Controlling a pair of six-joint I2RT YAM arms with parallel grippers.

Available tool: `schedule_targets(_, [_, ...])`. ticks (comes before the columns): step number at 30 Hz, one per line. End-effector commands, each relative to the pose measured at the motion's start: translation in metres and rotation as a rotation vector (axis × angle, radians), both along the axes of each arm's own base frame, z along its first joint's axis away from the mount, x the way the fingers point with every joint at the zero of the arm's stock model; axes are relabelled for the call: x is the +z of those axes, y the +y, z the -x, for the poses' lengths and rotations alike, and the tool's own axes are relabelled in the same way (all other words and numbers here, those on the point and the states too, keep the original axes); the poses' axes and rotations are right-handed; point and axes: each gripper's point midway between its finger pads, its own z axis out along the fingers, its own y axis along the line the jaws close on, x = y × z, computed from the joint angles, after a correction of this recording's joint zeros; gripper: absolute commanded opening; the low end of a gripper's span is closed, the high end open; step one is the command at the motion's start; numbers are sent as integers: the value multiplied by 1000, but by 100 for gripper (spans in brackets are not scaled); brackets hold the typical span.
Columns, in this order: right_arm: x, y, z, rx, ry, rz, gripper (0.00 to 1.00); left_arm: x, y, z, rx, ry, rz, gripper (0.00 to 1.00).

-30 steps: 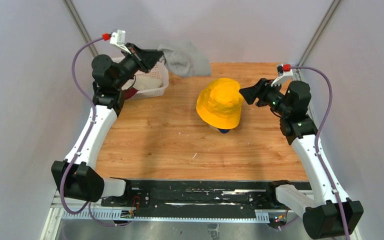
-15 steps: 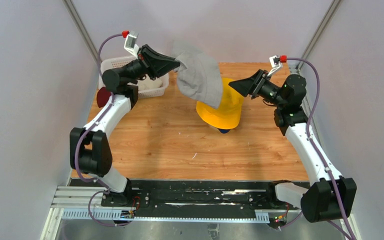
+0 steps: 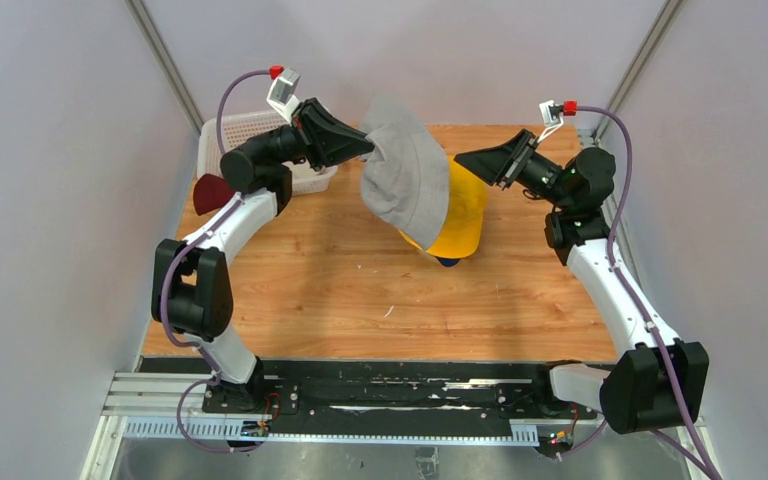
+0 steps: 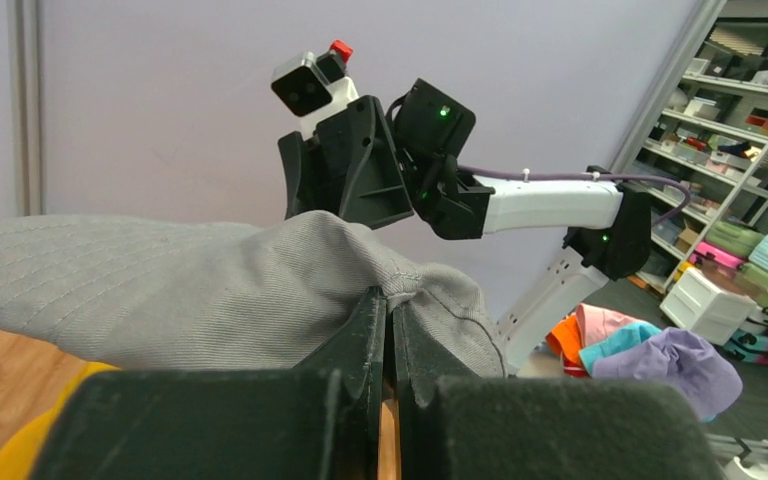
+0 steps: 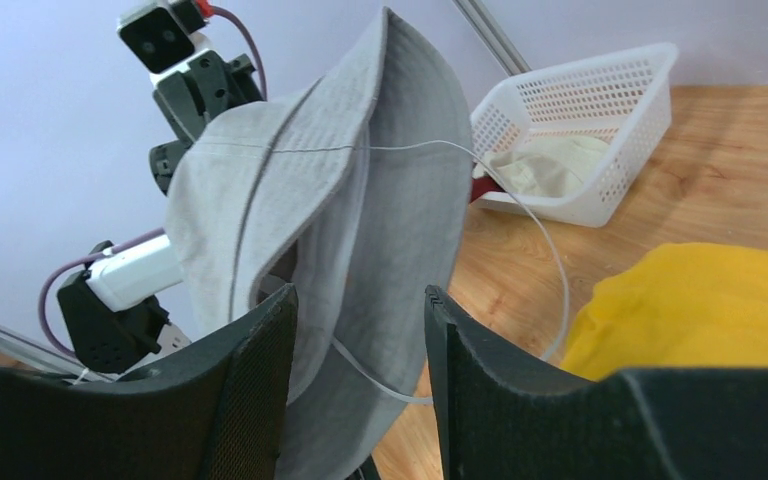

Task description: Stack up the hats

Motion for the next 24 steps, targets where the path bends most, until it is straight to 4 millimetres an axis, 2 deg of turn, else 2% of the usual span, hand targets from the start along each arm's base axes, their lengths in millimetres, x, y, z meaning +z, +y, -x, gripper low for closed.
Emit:
schedule_targets(1, [29,9,17,68,-75,-48,49,-5,-1,1,-10,-44,6,0])
schedule_targets(10, [35,17,29,107,-75,-61,47,-12,-5,-14,-13,-19,2,0])
schedule_targets(14, [26,24,27,119,-53,-48,46,-16,-6,-18,-13,-11,-1,0])
schedule_targets(24, [9,31,21,108,-6,-28,43,-12,-6,-15,-16,-27,-4,0])
